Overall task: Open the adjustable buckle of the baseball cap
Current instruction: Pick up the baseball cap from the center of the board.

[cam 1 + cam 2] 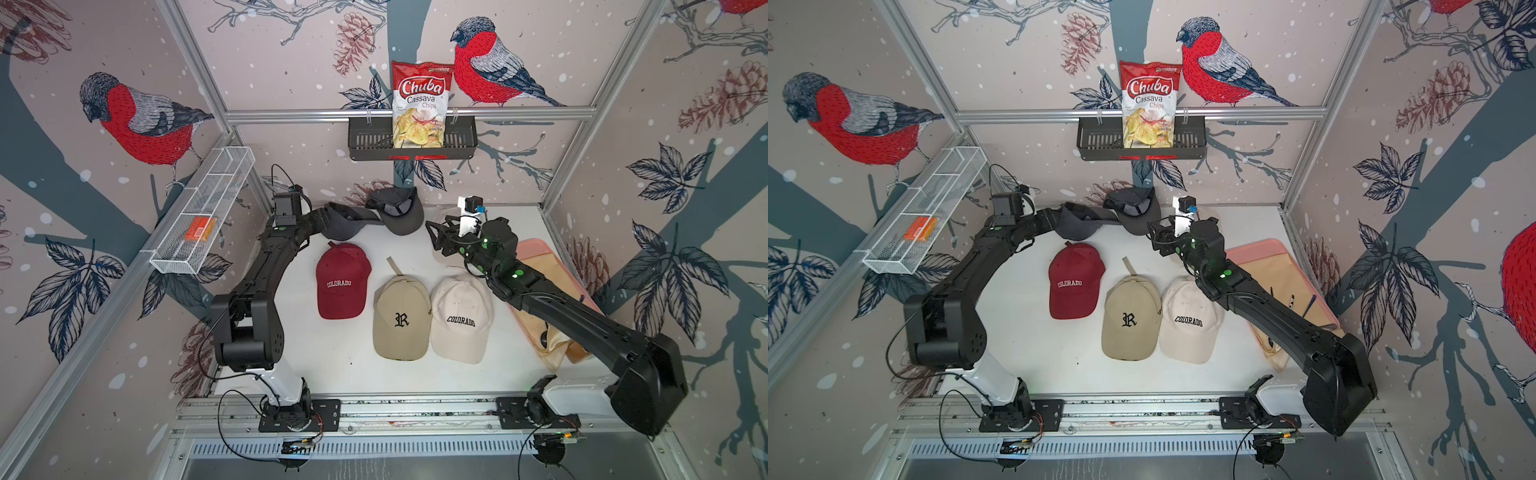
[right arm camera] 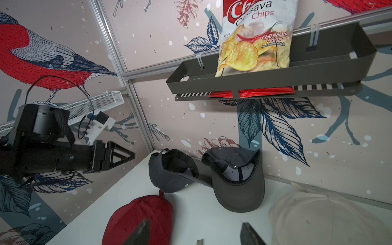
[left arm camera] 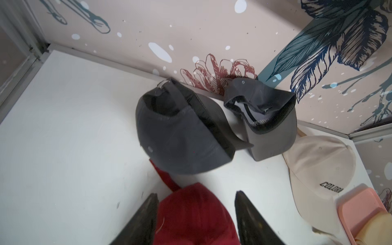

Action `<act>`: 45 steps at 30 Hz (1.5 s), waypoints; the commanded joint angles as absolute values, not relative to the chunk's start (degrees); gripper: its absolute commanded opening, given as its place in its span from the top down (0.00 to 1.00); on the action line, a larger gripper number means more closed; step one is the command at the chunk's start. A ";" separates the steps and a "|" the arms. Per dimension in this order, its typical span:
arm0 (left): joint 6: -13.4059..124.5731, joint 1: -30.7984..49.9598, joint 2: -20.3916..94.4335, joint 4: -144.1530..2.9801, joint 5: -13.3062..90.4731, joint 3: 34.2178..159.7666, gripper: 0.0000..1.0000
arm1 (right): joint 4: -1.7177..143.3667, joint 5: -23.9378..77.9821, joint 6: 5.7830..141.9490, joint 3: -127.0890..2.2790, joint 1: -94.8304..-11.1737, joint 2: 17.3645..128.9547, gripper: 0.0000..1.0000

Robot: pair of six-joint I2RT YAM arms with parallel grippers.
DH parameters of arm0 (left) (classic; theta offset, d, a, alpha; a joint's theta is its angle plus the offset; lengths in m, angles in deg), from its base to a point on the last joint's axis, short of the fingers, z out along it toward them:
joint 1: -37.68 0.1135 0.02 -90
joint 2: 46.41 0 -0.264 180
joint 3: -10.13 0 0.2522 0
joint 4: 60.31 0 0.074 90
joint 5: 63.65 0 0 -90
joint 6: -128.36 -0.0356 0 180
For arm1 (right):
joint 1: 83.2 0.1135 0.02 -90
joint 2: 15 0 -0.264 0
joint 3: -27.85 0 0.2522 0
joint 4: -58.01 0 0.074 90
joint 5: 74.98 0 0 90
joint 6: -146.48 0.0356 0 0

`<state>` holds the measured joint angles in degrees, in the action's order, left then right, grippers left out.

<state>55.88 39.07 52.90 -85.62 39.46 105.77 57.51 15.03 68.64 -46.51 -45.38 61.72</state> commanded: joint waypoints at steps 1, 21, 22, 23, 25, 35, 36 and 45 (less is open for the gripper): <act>56.10 38.39 57.69 -83.35 36.81 110.27 0.41 | 58.97 14.53 68.92 -48.04 -45.32 63.12 0.29; 45.60 35.40 80.85 -97.93 32.84 134.63 0.73 | 61.45 14.34 67.38 -49.72 -47.34 67.17 0.28; 45.32 35.47 80.69 -98.06 32.86 134.65 0.82 | 61.36 14.45 67.46 -49.57 -47.40 67.17 0.28; 45.22 35.41 80.52 -98.02 33.02 134.59 0.88 | 61.25 14.61 67.60 -49.50 -47.43 67.13 0.28; 44.88 35.40 79.95 -97.60 33.39 134.37 1.00 | 61.14 14.74 67.73 -49.29 -47.43 67.00 0.28; 40.66 35.46 72.17 -93.24 33.15 130.20 1.00 | 60.38 13.99 68.50 -46.32 -47.52 63.81 0.28; 40.27 35.41 70.77 -92.23 33.49 129.05 1.00 | 60.27 13.92 68.61 -46.14 -47.52 63.54 0.28; 38.72 35.56 61.47 -86.56 35.65 119.03 1.00 | 59.79 14.06 69.40 -44.78 -47.24 61.04 0.28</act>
<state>39.84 35.37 62.63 -89.05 34.06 119.89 61.78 14.16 68.60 -45.03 -47.39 61.79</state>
